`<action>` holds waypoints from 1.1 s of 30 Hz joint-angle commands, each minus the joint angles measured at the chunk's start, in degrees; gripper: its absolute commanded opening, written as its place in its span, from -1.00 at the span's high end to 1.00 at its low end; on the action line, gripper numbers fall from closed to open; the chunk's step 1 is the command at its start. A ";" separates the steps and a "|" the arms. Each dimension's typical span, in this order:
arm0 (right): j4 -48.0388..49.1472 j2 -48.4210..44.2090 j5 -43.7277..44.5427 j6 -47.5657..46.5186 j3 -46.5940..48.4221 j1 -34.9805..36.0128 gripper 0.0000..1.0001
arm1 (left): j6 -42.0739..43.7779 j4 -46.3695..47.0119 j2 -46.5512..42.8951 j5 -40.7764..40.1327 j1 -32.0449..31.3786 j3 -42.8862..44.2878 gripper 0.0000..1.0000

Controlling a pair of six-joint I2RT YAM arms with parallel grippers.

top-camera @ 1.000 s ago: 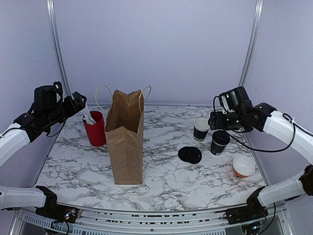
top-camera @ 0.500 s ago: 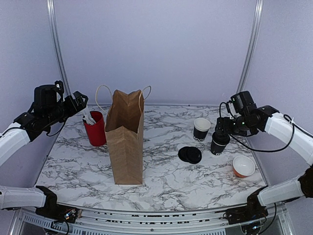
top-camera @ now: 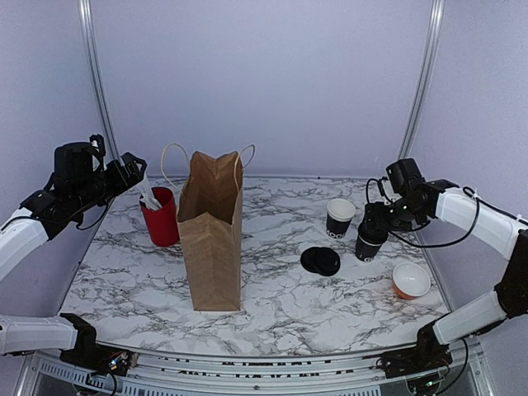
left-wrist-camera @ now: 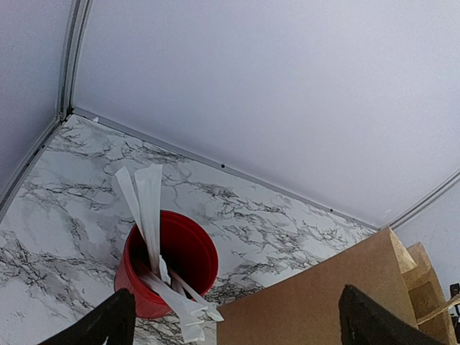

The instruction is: Pack the takeout coffee

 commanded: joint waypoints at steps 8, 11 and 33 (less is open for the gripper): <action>2.86 2.38 -0.36 -1.34 -0.47 -0.28 -0.70 | 0.16 0.02 -0.95 -0.83 0.34 0.41 -0.98; 3.07 2.88 0.04 -1.45 -0.88 -0.28 -0.70 | 0.13 0.03 -1.01 -0.74 0.45 0.50 -0.98; 2.67 4.62 0.98 -1.84 -1.91 -0.24 -0.45 | 0.59 -0.84 -0.62 0.11 0.42 2.08 -0.98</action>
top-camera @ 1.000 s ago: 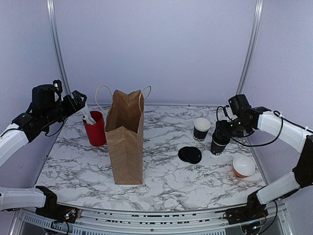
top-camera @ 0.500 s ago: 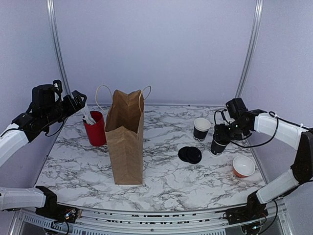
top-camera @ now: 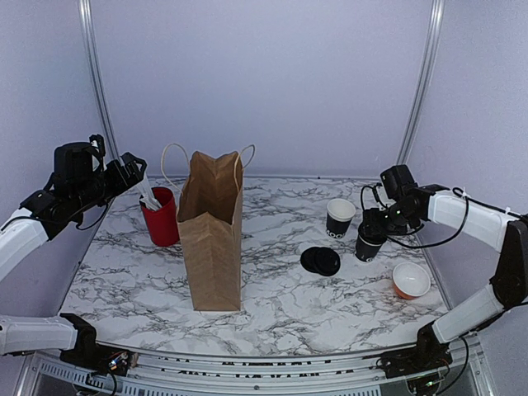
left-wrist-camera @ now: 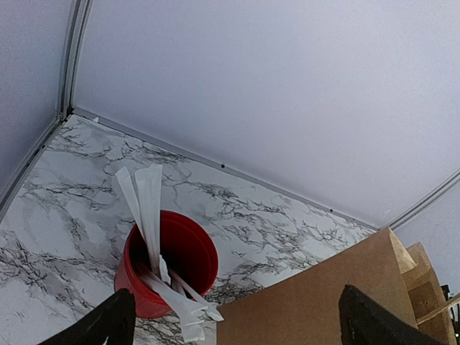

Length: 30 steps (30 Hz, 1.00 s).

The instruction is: Pack the takeout coffee

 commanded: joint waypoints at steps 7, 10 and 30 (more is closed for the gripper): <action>-2.27 -1.01 1.10 0.07 1.74 -0.26 -0.38 | 2.10 -2.35 -0.71 0.91 0.44 4.81 -0.98; -2.92 -1.73 1.18 -0.05 2.96 -0.19 -0.36 | 3.06 -3.37 -1.04 0.81 0.37 6.44 -0.98; -7.82 -4.78 1.57 -0.41 16.37 1.41 -0.32 | 5.79 -5.85 1.68 25.01 -0.09 15.44 -0.62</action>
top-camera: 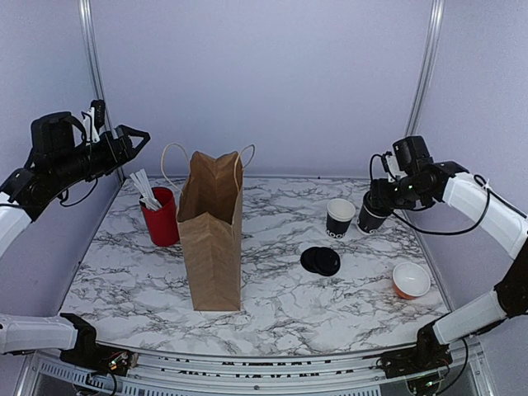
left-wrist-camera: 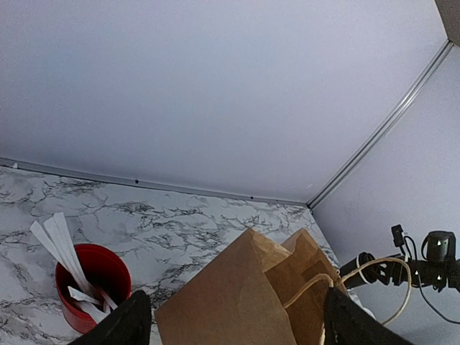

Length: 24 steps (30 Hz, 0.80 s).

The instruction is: Pack the takeout coffee

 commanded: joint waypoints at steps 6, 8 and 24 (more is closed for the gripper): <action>-2.35 -0.42 1.86 -0.04 10.67 4.01 -0.32 | 1.43 -0.93 3.77 11.68 -3.67 3.03 -0.43; -2.66 0.22 2.04 -0.05 12.91 5.17 -0.32 | 1.76 -1.18 4.45 11.50 -4.75 3.39 -0.36; -6.07 6.57 1.72 -2.71 33.39 13.46 -0.31 | 4.72 -6.07 9.12 6.75 -11.21 9.20 0.77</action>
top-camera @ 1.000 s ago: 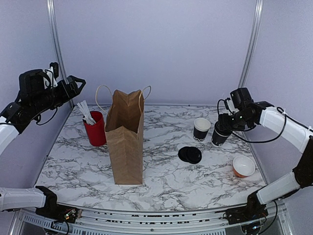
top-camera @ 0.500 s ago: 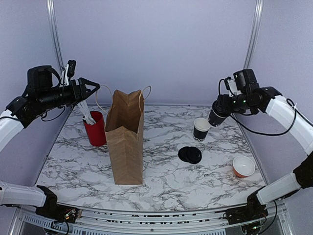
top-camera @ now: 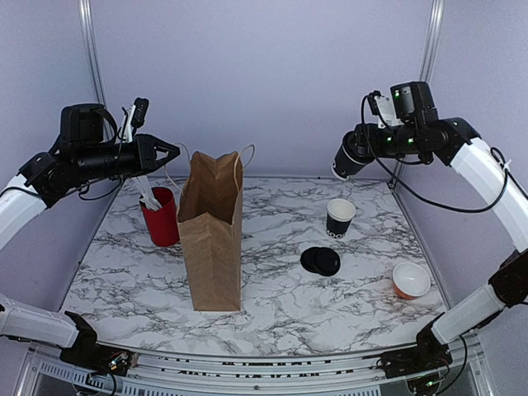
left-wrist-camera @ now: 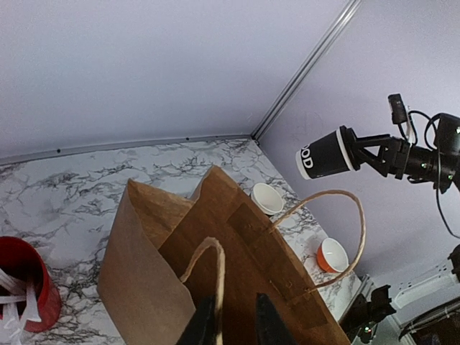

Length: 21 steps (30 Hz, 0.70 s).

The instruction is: Pack the takeout coffee

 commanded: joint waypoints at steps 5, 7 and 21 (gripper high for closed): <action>-2.51 4.91 1.77 -2.54 13.11 6.44 -0.32 | 1.80 -3.35 3.55 -2.08 -2.38 7.41 1.00; -2.47 5.95 1.77 -2.73 15.33 7.59 -0.32 | 2.44 -4.04 4.78 -2.53 -3.27 9.74 1.00; 0.52 10.45 -0.17 -2.71 25.38 15.21 -0.32 | 2.10 -4.16 15.94 -3.13 -12.28 21.09 1.00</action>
